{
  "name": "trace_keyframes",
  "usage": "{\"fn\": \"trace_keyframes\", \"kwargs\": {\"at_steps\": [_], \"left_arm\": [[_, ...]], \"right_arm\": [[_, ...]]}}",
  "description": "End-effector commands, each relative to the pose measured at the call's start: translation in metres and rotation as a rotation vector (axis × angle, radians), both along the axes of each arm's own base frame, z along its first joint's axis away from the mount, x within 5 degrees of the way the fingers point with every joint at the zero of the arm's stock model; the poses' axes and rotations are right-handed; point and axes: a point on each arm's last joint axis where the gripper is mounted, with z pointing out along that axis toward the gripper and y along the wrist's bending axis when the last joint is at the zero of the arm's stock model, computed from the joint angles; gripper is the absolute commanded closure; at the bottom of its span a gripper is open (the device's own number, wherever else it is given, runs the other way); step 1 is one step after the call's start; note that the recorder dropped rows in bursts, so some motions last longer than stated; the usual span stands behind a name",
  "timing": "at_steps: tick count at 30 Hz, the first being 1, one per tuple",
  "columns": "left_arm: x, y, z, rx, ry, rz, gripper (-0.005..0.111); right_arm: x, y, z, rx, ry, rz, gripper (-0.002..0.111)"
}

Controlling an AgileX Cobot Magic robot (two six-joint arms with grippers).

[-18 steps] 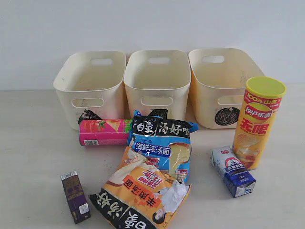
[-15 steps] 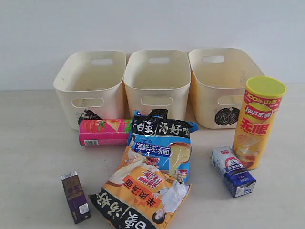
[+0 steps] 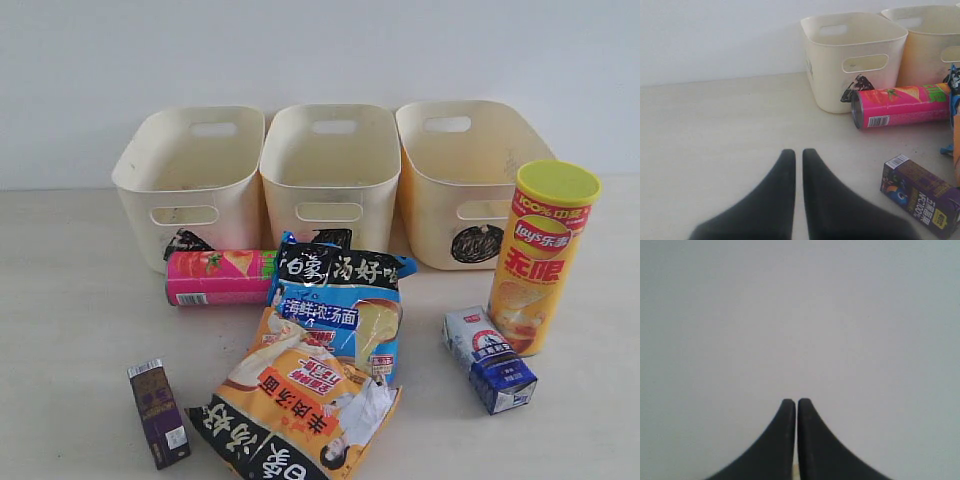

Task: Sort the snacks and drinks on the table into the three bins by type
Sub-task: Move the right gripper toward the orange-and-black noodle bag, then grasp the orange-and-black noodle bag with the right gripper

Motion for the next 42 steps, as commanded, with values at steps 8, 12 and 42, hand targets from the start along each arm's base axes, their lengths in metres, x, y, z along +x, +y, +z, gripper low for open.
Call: {"fn": "trace_keyframes", "kwargs": {"at_steps": [8,12,42], "left_arm": [[0.0,0.0,0.001,-0.005,-0.008,0.004,0.102],[0.0,0.0,0.001,-0.005,-0.008,0.004,0.102],[0.0,0.0,0.001,-0.005,-0.008,0.004,0.102]], "right_arm": [[0.108,0.015,0.006,-0.243,0.836,0.054,0.108],[0.123,0.047,-0.001,-0.399,1.02,0.212,0.108],[0.103,0.173,-0.163,0.275,0.991,0.878,0.106]]}}
